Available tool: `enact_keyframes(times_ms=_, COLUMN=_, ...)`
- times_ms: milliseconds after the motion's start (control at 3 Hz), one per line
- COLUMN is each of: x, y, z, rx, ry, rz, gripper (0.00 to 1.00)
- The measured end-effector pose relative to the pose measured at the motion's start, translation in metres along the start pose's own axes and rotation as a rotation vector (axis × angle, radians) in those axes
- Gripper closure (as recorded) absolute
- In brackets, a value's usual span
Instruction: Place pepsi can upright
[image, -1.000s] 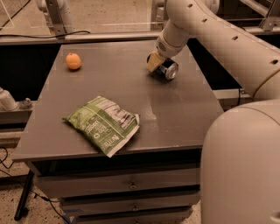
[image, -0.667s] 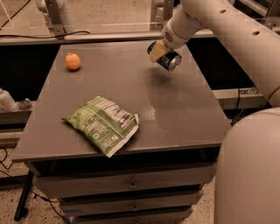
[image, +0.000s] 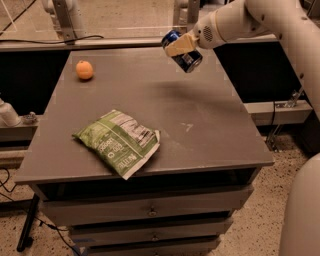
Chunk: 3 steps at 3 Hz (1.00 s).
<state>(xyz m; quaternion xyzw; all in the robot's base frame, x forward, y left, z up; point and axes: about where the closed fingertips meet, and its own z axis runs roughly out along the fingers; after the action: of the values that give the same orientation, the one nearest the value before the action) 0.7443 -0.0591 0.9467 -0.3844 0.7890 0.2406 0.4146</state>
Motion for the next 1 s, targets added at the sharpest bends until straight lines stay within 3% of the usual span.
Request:
enact_keyframes(times_ms=333, x=0.005, y=0.014, z=-0.006, rx=-0.131, ry=-0.108, rz=-0.015, gripper=1.00)
enact_keyframes(times_ms=667, x=0.030, y=0.011, z=-0.020, rx=-0.183, ry=-0.179, rz=-0.035, gripper=1.00)
enact_keyframes(times_ms=1000, x=0.030, y=0.011, z=-0.021, rx=-0.180, ry=-0.179, rz=-0.044, gripper=1.00)
